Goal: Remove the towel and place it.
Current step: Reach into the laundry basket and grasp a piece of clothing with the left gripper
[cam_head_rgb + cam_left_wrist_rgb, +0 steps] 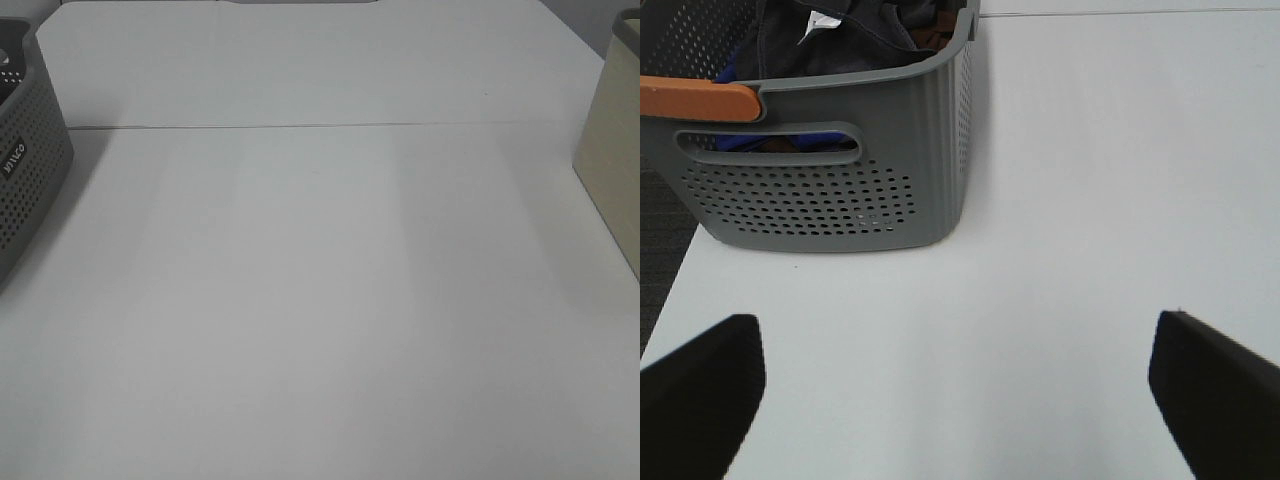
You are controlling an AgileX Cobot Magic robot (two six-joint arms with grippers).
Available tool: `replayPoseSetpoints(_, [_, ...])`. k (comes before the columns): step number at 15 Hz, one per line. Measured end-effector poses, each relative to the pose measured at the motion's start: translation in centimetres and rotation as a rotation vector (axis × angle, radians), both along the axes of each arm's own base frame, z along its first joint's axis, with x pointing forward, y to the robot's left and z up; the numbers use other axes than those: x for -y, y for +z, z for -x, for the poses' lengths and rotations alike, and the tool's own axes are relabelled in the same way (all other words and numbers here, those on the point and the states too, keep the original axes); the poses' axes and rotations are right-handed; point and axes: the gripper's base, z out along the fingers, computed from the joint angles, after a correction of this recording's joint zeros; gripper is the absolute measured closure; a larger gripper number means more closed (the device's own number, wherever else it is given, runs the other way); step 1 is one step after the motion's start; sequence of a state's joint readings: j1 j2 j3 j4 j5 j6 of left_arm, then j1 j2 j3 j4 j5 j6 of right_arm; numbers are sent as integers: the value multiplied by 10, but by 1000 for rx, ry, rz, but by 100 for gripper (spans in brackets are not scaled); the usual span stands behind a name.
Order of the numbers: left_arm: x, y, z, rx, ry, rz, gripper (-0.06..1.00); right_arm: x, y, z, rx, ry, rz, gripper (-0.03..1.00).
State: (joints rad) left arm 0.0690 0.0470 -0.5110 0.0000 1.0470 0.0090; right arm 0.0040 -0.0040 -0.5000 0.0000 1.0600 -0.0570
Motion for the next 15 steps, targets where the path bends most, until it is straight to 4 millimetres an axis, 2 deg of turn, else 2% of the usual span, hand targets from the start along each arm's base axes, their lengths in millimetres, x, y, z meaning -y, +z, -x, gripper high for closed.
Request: replayPoseSetpoints(15, [0,0,0,0,1,2,-5,0,0,0,0,0,0,31])
